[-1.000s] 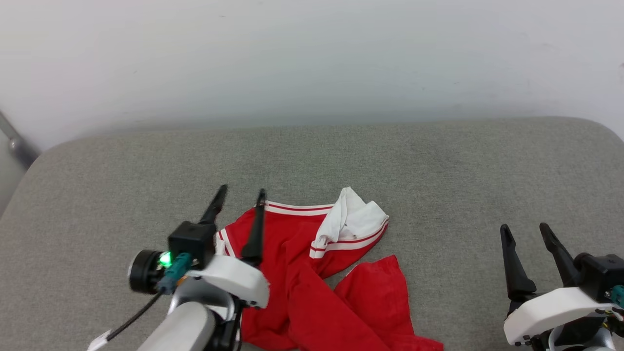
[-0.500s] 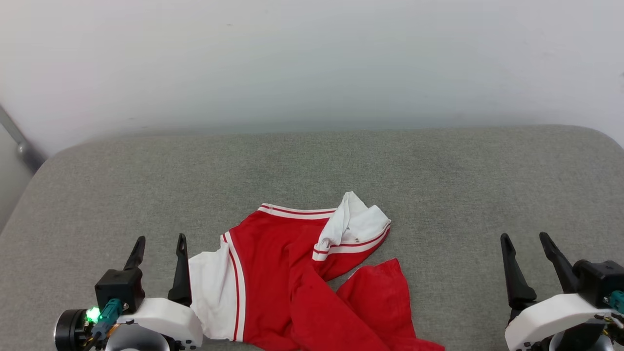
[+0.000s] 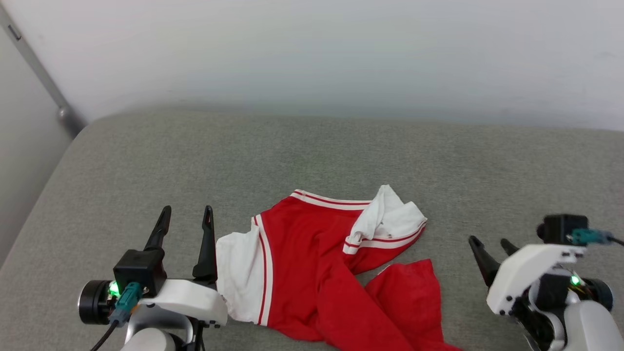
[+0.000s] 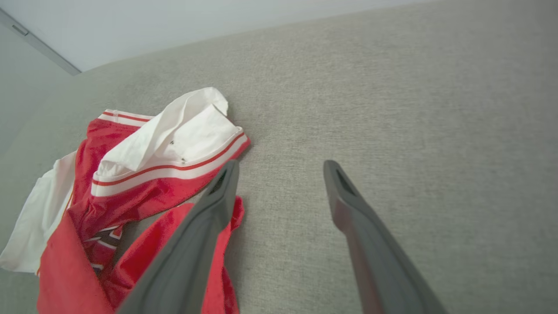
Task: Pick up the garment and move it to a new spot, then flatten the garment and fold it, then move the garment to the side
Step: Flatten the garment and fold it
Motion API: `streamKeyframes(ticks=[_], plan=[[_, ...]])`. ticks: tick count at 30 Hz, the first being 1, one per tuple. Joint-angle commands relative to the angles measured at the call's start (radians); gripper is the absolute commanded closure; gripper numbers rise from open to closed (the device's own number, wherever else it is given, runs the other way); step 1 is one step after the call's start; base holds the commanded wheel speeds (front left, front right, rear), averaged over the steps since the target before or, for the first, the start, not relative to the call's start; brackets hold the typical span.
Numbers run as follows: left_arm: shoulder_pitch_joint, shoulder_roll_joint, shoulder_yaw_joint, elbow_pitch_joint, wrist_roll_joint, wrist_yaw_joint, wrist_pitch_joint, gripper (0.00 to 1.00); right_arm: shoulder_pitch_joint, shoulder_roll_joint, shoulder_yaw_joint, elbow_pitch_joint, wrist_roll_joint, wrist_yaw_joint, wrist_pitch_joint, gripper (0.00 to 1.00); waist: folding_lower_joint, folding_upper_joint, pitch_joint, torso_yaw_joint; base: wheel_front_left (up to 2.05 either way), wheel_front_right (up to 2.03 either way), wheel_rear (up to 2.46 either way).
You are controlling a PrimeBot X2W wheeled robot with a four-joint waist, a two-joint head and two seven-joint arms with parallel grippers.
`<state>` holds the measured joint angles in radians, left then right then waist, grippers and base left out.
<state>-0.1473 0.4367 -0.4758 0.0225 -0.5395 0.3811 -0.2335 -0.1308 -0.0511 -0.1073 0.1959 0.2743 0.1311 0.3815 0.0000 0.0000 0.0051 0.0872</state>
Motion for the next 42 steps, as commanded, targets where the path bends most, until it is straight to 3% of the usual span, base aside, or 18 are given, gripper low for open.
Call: streamKeyframes(ticks=[1,8,13,17,18,19,27,34,37,38,42], plan=[[-0.019,-0.005,-0.002,0.001,0.009,-0.003,-0.007,0.00,-0.048,0.001,0.017,0.031,0.015,-0.001,0.041,0.00,0.0000,0.0000,0.026,0.036,0.00,0.00,0.00],[-0.077,-0.056,-0.035,0.016,0.025,-0.028,-0.016,0.00,-0.270,-0.002,0.130,0.195,0.104,-0.001,0.284,0.00,0.0000,0.0000,0.088,0.126,0.00,0.00,0.00],[-0.113,-0.091,-0.046,0.044,0.029,-0.054,-0.025,0.00,-0.395,-0.013,0.193,0.270,0.127,-0.001,0.392,0.00,0.0000,0.0000,0.130,0.174,0.00,0.00,0.00],[-0.144,-0.125,-0.035,0.087,0.040,-0.084,-0.031,0.00,-0.477,-0.024,0.239,0.403,0.123,-0.001,0.495,0.00,0.0000,0.0000,0.165,0.195,0.00,0.00,0.00],[-0.144,-0.127,-0.032,0.091,0.043,-0.087,-0.032,0.00,-0.479,-0.023,0.238,0.418,0.132,-0.001,0.502,0.58,0.0000,0.0000,0.167,0.194,0.00,0.00,0.00],[-0.142,-0.130,-0.029,0.094,0.045,-0.089,-0.032,0.00,-0.483,-0.022,0.241,0.426,0.134,-0.001,0.504,1.00,0.0000,0.0000,0.168,0.192,0.00,0.00,0.00],[-0.113,-0.121,0.004,0.105,0.062,-0.097,-0.033,0.00,-0.498,-0.061,0.284,0.378,0.179,-0.001,0.440,1.00,0.0000,0.0000,0.148,0.147,0.00,0.00,0.00],[-0.085,-0.101,0.021,0.099,0.062,-0.095,-0.033,0.00,-0.395,-0.183,0.293,0.223,0.205,-0.001,0.396,1.00,0.0000,0.0000,0.112,0.078,0.00,0.00,0.00],[-0.070,-0.088,0.026,0.091,0.057,-0.088,-0.026,0.00,-0.314,-0.232,0.247,0.160,0.198,-0.001,0.392,1.00,0.0000,0.0000,0.101,0.043,0.00,0.00,0.00],[-0.055,-0.077,0.031,0.082,0.052,-0.079,-0.016,0.00,-0.206,-0.256,0.173,0.112,0.181,-0.001,0.389,1.00,0.0000,0.0000,0.094,0.013,0.00,0.00,0.00],[-0.040,-0.063,0.035,0.074,0.042,-0.080,0.001,0.00,-0.050,-0.248,0.048,0.054,0.142,-0.001,0.394,1.00,0.0000,0.0000,0.089,-0.009,0.00,0.00,0.00]])
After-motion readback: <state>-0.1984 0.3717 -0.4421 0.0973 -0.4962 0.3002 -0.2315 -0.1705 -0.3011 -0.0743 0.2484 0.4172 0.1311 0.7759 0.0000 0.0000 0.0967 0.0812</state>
